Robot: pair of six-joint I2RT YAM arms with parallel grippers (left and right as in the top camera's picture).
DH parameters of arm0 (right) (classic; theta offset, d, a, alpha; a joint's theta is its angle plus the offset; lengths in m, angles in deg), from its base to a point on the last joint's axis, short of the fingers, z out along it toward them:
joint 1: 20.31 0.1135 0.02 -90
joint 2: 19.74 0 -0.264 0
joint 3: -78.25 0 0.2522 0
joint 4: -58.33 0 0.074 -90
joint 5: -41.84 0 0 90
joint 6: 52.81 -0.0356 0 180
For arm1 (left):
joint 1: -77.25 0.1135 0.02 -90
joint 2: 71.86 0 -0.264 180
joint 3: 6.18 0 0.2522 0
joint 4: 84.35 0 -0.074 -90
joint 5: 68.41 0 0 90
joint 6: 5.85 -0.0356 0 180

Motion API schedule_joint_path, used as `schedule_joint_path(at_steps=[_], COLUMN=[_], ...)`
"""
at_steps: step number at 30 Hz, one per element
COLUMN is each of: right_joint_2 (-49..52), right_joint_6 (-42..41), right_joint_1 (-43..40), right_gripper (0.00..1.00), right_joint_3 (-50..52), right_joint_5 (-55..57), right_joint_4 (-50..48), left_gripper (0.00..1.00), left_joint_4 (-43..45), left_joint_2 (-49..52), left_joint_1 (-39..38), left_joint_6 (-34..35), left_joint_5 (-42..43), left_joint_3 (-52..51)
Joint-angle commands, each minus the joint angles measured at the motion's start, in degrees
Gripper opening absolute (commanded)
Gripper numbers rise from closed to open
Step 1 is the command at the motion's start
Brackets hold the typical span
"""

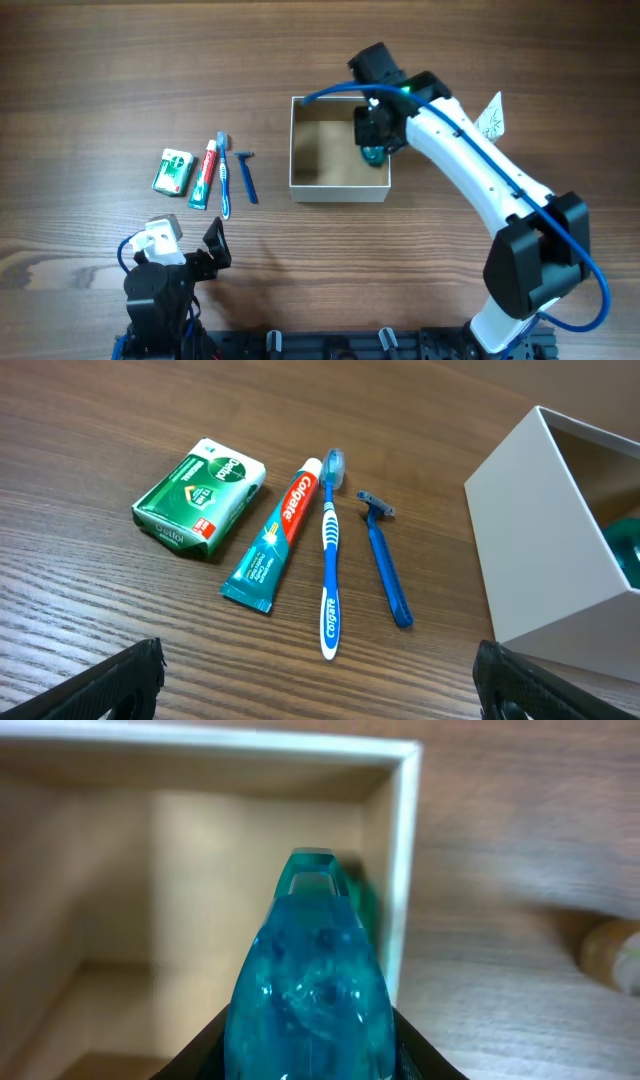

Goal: Pack container
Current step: 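Lower the mouthwash into the box's back corner and release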

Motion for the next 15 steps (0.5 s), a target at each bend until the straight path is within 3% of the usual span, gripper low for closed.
schedule_joint_path(at_steps=[1,5,7,9,10,13,15], right_joint_2=[0.0,0.0,0.0,-0.02,-0.26,-1.6,-3.85], right_joint_6=[0.79,3.91,3.93,4.44,4.79,5.01,5.01], right_joint_1=[-2.12,-2.14,-2.14,-2.14,-2.14,-2.14,-2.14], right_gripper=[0.22,0.45,0.65,0.68,0.76,0.84,0.85], right_joint_3=[-0.96,-0.96,-0.96,-0.96,-0.98,-0.98,-1.09], right_joint_5=[-3.48,-3.45,-3.45,-3.5,-3.48,-3.21,-3.04], right_joint_4=[-2.56,-5.03,-5.03,-4.85,-4.46,-2.73,-1.14], left_gripper=[1.0,1.0,1.0,1.0,1.0,1.0,1.0], left_joint_4=[-0.22,-0.22,-0.22,-0.22,-0.22,-0.22,-0.22], left_joint_2=[-0.57,-0.57,-0.57,-0.57,-0.57,-0.57,-0.57], left_joint_1=[-0.24,-0.24,-0.24,-0.24,-0.24,-0.24,-0.24], left_joint_6=[-1.14,-1.14,-1.14,-1.14,-1.14,-1.14,-1.14], left_joint_5=[1.11,1.11,1.11,1.11,1.11,1.11,1.11], left_joint_3=[-1.05,-1.05,-1.05,-1.05,-1.05,-1.05,-1.05])
